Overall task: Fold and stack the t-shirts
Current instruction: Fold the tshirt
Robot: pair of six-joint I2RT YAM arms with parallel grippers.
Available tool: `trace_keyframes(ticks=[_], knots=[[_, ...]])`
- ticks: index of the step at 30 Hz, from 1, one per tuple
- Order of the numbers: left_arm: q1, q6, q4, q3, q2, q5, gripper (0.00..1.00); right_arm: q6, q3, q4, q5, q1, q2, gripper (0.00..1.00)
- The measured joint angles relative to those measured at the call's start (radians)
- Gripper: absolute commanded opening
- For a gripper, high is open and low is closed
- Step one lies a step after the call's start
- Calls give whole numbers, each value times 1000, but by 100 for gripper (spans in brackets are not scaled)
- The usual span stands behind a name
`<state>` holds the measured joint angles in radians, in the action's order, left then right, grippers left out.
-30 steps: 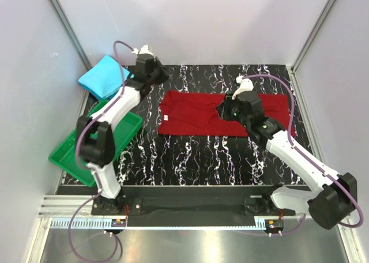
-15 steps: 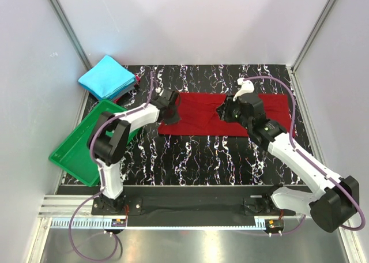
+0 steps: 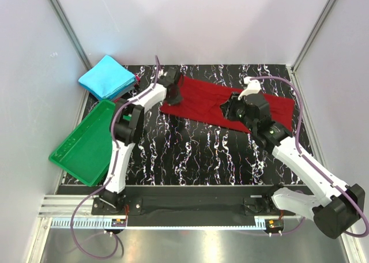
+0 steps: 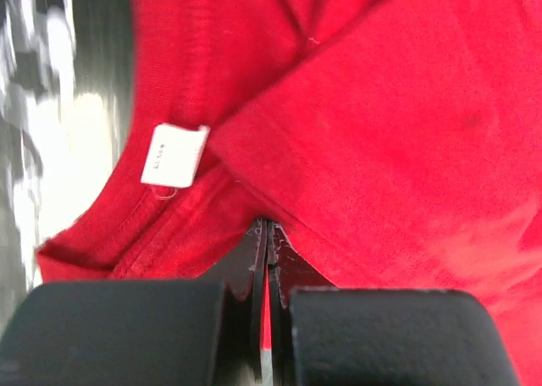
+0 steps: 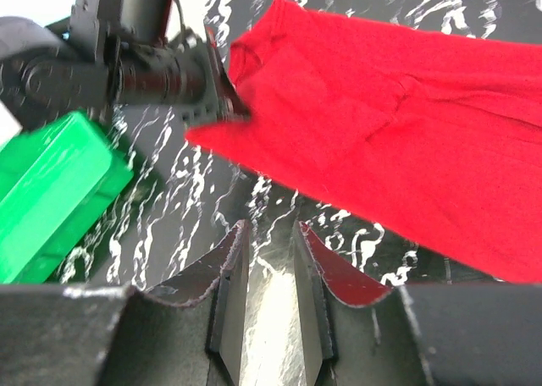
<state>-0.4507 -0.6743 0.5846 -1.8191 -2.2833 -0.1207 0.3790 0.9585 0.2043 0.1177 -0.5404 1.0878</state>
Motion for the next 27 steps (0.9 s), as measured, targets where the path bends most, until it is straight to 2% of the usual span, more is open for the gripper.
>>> trace_keyframes(ticks=[2,5,7,8,13,17,18,19,22,27], knots=[[45,-1,12,-154,-97,31,0,0,0,-2,31,0,-3,35],[113,-10,19,-467,-288,105,0,-1,0,-2,75,0,-4,34],[149,-30,-2,-588,-368,167,2,-5,0,-2,91,0,-5,34],[166,-38,-30,-581,-371,192,7,-7,0,-2,100,0,-5,34],[173,-60,-156,-323,-207,254,5,-8,-1,0,134,0,-22,32],[127,-62,-220,-196,-51,294,5,9,-3,17,203,12,-10,22],[117,-64,-235,-161,-6,306,4,17,2,27,214,22,17,19],[105,-65,-255,-120,38,315,4,23,11,42,219,60,53,11],[80,-58,-271,28,196,326,4,28,57,83,226,162,213,0],[95,40,-137,163,410,254,4,14,150,203,212,312,478,0]])
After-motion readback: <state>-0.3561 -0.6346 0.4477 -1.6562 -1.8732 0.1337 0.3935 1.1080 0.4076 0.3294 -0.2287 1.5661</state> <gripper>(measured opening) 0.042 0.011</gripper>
